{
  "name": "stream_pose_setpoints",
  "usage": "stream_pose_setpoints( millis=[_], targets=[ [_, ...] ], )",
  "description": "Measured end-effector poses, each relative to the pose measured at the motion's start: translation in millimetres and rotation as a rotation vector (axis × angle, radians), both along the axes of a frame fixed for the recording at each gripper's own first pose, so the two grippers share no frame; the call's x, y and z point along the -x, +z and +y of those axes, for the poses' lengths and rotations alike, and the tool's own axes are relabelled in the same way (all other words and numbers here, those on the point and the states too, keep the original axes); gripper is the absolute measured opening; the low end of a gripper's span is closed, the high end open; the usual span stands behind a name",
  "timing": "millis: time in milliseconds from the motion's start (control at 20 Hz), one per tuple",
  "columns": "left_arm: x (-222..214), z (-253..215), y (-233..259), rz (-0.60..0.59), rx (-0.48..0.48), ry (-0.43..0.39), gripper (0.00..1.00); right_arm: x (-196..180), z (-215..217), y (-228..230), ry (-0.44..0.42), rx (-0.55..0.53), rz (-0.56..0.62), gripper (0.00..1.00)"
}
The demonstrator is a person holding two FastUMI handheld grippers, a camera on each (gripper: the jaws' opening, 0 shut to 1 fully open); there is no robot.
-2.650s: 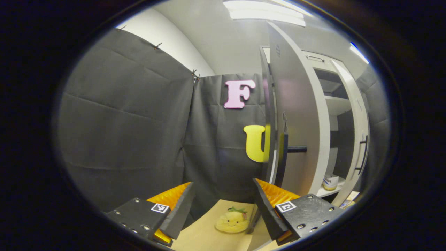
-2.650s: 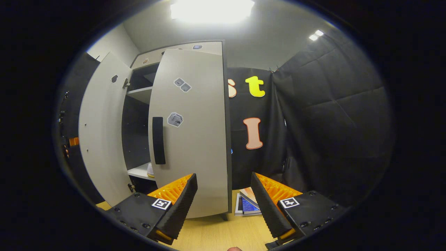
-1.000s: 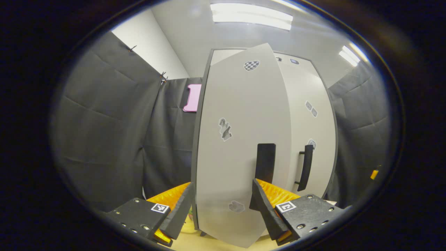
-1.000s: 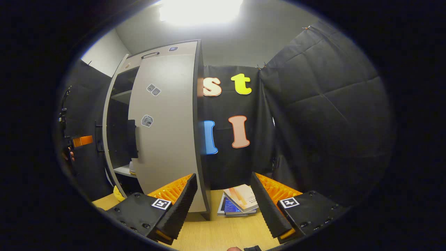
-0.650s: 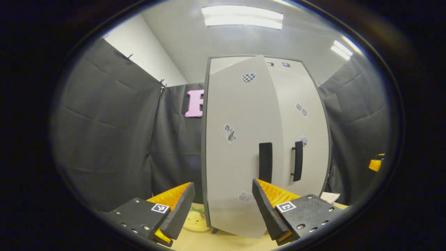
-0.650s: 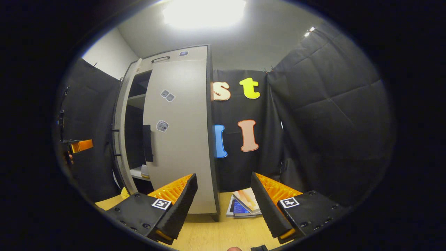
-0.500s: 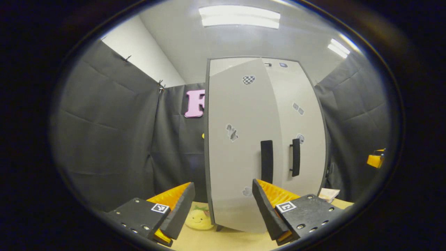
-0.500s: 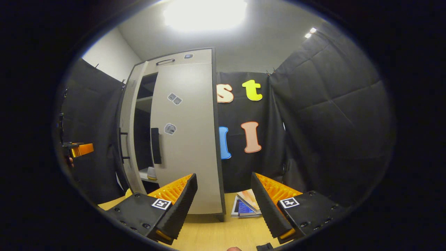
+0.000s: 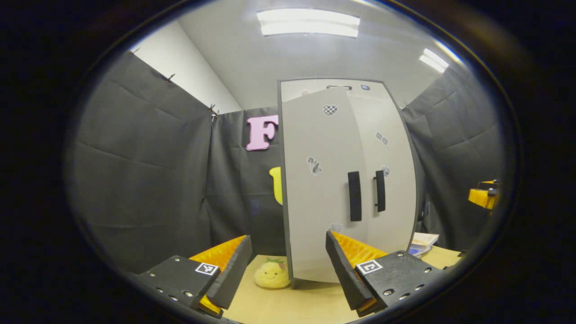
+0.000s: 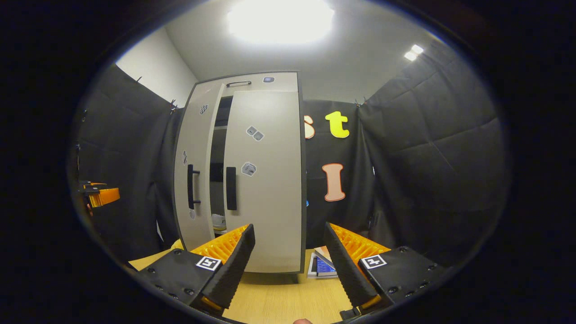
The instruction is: Grab one shoe with the right hand and put it into the shoe cabinet, grab the other shoe with the left hand and put it into the shoe cabinet; then close the right door with the right hand and the left door with the left hand.
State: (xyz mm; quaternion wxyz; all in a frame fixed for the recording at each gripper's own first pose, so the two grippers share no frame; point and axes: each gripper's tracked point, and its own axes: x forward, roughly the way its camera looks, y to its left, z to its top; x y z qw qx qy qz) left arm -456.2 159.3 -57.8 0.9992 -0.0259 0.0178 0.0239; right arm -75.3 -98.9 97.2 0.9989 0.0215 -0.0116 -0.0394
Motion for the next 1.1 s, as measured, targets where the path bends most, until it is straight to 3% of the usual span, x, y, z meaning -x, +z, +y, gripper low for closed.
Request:
stream_pose_setpoints(
  millis=[700,750,800,1100],
  targets=[
    [31.3,19.7,-10.4,0.006,-0.011,-0.003,0.95,18.5,22.6,-4.0,-0.010,0.006,0.003,0.97],
    [31.8,20.0,-12.8,0.014,-0.011,-0.005,0.94,19.2,22.8,-4.7,-0.011,0.005,0.004,0.92],
    [33.1,20.4,-15.8,0.020,-0.012,-0.005,0.94,19.5,23.4,-5.2,-0.012,0.004,0.003,0.97],
    [35.1,21.6,-16.5,0.021,-0.009,0.000,0.94,24.9,23.0,-6.6,-0.020,0.000,-0.002,0.97]
  ],
)
